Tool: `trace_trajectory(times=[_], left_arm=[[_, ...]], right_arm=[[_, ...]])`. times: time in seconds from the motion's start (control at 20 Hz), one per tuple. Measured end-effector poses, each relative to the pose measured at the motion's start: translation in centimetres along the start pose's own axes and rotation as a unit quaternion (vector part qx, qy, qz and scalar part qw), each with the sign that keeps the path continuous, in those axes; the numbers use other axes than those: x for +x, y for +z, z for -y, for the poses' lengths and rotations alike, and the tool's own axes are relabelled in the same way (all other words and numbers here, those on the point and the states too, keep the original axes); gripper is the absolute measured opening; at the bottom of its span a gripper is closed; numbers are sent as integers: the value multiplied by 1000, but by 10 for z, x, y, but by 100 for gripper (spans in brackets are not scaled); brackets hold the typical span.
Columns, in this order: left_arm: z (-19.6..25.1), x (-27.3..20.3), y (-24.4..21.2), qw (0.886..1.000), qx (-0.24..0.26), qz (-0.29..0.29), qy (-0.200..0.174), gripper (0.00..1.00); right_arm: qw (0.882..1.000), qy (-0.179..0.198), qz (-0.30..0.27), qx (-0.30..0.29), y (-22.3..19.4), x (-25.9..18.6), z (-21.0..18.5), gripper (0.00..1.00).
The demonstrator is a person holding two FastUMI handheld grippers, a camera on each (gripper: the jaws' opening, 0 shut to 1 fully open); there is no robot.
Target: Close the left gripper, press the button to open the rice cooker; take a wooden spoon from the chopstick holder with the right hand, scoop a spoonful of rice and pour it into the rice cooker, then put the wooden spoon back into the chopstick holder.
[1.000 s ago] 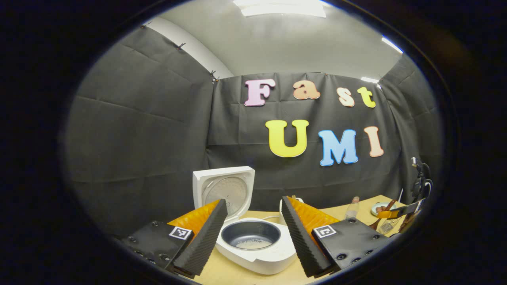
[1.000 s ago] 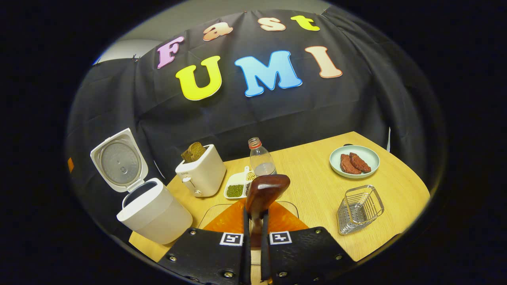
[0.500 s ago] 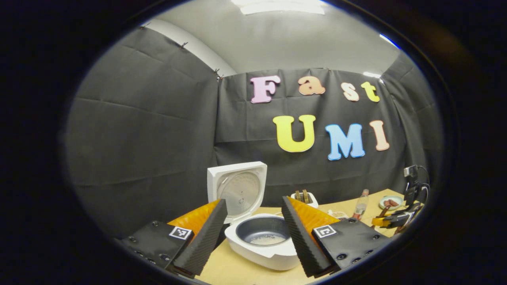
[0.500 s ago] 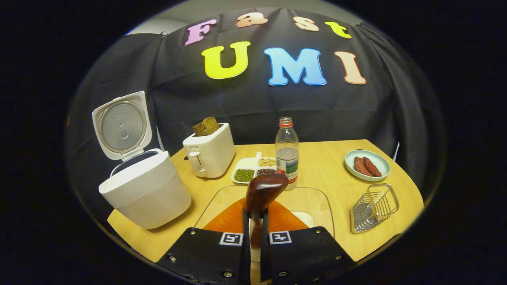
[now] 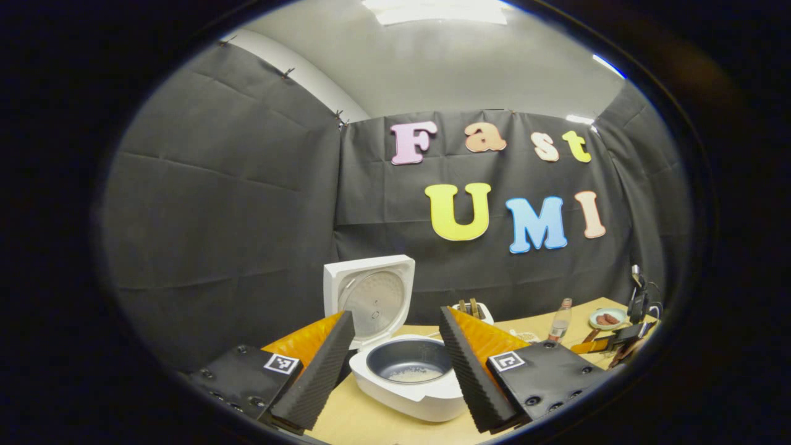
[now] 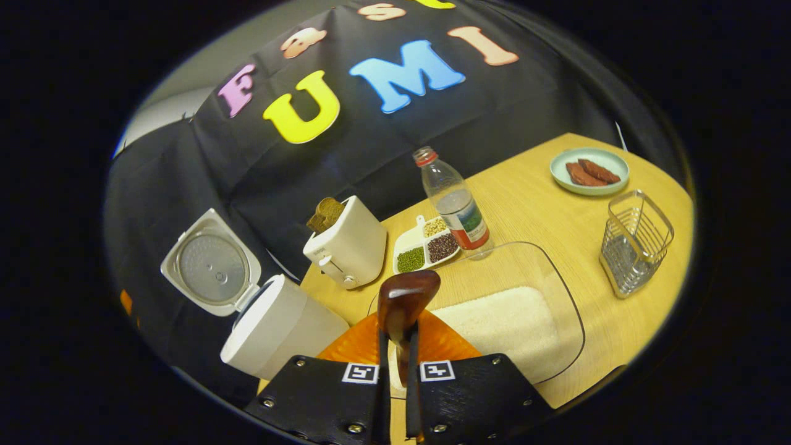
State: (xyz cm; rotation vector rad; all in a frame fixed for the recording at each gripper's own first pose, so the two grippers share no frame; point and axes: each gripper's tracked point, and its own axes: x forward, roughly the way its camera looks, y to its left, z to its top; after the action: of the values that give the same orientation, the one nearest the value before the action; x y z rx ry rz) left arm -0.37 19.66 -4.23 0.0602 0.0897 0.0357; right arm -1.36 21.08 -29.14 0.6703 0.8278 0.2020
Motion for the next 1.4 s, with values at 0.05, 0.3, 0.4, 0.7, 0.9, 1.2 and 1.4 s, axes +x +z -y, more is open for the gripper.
trace_trajectory(times=[0.05,0.3,0.4,0.7,0.9,1.2,1.4], left_arm=[[2,-1,1,1000,-1,1,-1,96],[15,-5,7,1000,12,5,-7,98],[22,-6,11,1000,16,8,-10,94],[33,-7,14,1000,10,14,-22,98],[32,-3,8,1000,0,10,-24,98],[18,2,-1,1000,-8,3,-16,98],[2,3,-4,1000,-10,-1,-1,96]], right_arm=[[1000,1,-3,22,2,0,5,10],[995,14,4,98,15,-9,29,10],[991,22,10,131,26,-12,36,10],[978,54,41,199,67,-26,37,10],[960,103,48,255,88,-33,10,10],[944,161,37,286,102,-26,-44,10],[950,182,22,253,98,-15,-86,10]])
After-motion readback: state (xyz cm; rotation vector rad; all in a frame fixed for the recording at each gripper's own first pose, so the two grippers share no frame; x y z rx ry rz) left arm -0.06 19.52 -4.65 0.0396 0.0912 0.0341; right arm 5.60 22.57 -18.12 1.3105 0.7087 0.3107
